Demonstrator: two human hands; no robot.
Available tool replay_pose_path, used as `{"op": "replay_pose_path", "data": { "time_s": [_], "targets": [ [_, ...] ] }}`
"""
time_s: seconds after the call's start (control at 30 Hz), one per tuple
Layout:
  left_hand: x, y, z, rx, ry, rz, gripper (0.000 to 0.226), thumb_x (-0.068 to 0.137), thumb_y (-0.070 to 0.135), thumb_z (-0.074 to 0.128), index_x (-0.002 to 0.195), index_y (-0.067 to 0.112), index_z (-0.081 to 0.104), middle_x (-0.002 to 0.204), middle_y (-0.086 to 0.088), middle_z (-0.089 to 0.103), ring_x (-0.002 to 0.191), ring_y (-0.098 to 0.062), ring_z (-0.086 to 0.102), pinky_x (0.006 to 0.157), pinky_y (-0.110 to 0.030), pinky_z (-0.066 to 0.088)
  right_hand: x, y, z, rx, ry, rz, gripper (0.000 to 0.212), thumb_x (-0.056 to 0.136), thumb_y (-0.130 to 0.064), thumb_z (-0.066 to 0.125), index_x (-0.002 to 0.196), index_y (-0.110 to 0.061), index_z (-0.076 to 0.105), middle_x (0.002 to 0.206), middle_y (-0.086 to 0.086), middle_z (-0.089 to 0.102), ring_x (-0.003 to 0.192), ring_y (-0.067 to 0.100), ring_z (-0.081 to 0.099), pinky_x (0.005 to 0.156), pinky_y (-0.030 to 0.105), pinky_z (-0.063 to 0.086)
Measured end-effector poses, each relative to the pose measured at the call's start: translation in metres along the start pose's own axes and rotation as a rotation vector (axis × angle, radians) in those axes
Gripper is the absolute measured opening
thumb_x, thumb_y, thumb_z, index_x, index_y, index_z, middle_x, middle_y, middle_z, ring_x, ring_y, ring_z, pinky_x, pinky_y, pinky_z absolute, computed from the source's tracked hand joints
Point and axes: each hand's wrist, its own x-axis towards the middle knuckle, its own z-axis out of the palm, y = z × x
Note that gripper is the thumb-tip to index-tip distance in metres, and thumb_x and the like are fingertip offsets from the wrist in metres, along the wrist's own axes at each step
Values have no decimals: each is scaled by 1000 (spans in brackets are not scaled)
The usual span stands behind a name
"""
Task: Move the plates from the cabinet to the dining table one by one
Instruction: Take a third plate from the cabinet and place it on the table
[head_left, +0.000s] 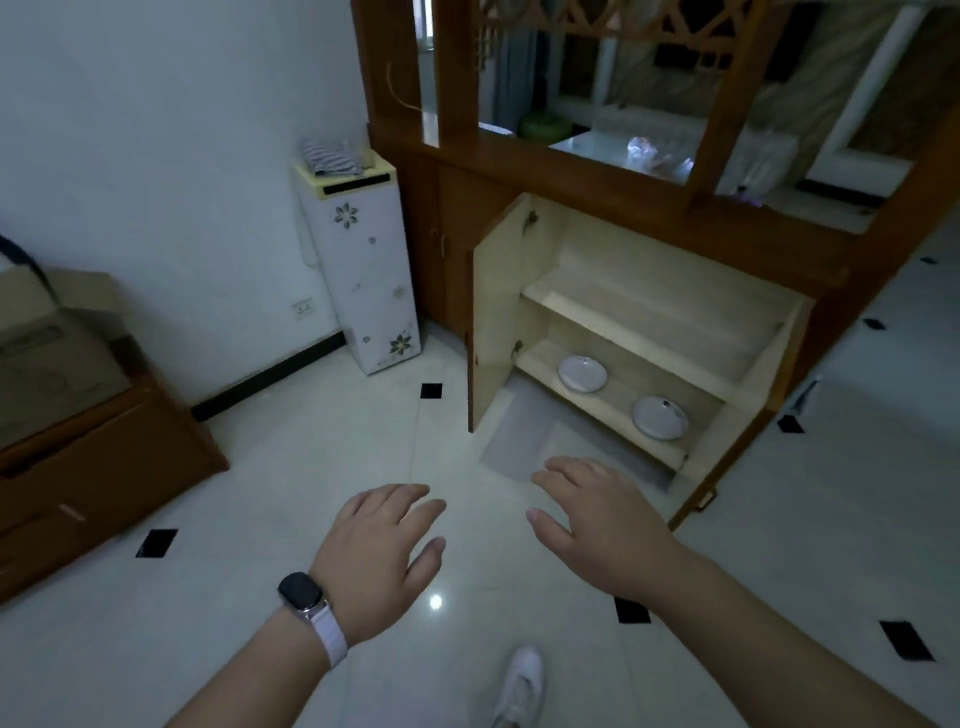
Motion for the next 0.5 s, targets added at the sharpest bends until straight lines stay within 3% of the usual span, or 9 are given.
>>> {"op": "replay_pose_path", "data": {
  "time_s": [0.1,0.27,0.5],
  "targets": [
    [56,-11,13,23,-58,19,41,88,43,46,112,19,68,113,-3,68,102,-23,63,89,-31,35,38,37,-3,39,8,51,72,86,-63,14,142,-28,43,149,-7,41,135,12,34,110,31,26],
    [156,-23,27,63,-103,73,42,87,44,44,111,20,69,111,-2,70,99,-23,66,85,-36,49,98,94,-21,56,21,96,69,87,-62,16,139,-27,46,146,-6,43,132,14,37,107,32,28],
    [266,-9,47,62,-78,160,41,87,44,45,111,20,68,109,-2,69,97,-23,65,82,-35,49,152,162,-48,59,74,166,75,82,-63,11,135,-26,48,142,-4,46,127,18,42,104,33,33]
  ]
}}
